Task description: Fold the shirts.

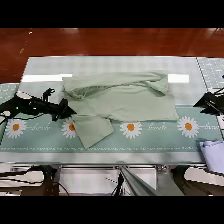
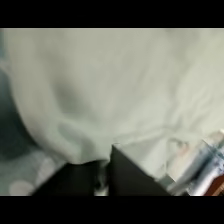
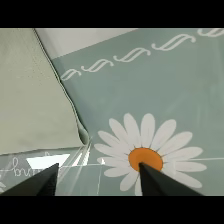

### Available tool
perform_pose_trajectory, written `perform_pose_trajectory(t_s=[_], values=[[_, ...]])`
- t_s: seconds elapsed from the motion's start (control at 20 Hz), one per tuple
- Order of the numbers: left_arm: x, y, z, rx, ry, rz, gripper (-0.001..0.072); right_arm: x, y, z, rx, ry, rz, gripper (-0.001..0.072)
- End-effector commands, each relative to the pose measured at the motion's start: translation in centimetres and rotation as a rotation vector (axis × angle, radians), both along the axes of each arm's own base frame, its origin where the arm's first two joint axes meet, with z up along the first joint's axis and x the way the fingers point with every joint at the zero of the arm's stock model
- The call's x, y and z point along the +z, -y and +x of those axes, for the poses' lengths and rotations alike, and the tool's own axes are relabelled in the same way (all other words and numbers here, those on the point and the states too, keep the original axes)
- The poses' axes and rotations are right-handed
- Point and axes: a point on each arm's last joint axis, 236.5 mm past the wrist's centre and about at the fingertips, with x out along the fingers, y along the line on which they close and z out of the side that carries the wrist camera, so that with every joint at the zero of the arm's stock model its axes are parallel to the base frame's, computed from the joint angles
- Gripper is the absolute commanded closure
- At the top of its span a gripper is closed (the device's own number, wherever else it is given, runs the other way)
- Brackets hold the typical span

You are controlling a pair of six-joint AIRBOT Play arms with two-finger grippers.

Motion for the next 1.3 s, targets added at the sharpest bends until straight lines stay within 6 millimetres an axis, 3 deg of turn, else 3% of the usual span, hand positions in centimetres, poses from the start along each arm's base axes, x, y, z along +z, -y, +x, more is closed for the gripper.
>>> perform_pose_trajectory(t_s=[0.0, 0.1, 0.2, 0.4, 0.7, 0.9, 0.95, 1.05, 1.2, 1.25], values=[[0.0, 0.8, 1.4, 0.049, 0.022, -0.02, 0.068, -0.2, 0.6, -0.4, 0.007, -0.013, -0.023, 0.0113], [0.3, 0.9, 0.7, 0.012, 0.023, -0.043, 0.0679, -0.7, 1.7, -1.2, -0.011, -0.033, -0.046, 0.0113], [0.6, 1.1, 0.2, -0.02, 0.025, -0.061, 0.068, -1.8, 1.5, -2.5, -0.058, -0.054, 0.011, 0.0113], [0.7, 1.2, 0.1, -0.031, 0.029, -0.063, 0.068, -3.9, -2.4, -2.5, -0.097, -0.005, 0.18, 0.0113], [0.7, 1.3, 0.0, -0.033, 0.027, -0.067, 0.0679, -6.4, -6.2, -0.7, -0.077, 0.036, 0.176, 0.0113], [0.7, 1.3, 0.0, -0.043, 0.038, -0.066, 0.0679, -8.0, -9.9, 0.0, -0.02, -0.008, 0.216, 0.0115], [0.7, 1.2, 0.1, -0.042, 0.039, -0.063, 0.068, -8.2, -10.8, 0.6, -0.014, 0.001, 0.227, 0.014], [0.7, 1.2, 0.2, -0.042, 0.045, -0.06, 0.068, -8.4, -11.8, 2.1, -0.005, 0.046, 0.204, 0.0336], [1.2, 0.7, 0.8, -0.067, 0.114, -0.052, 0.0681, -7.6, -11.5, 3.7, 0.005, 0.09, 0.18, 0.0623], [1.7, 0.3, 1.2, -0.068, 0.147, -0.041, 0.0681, -6.9, -11.3, 4.2, 0.02, 0.102, 0.177, 0.0686]])
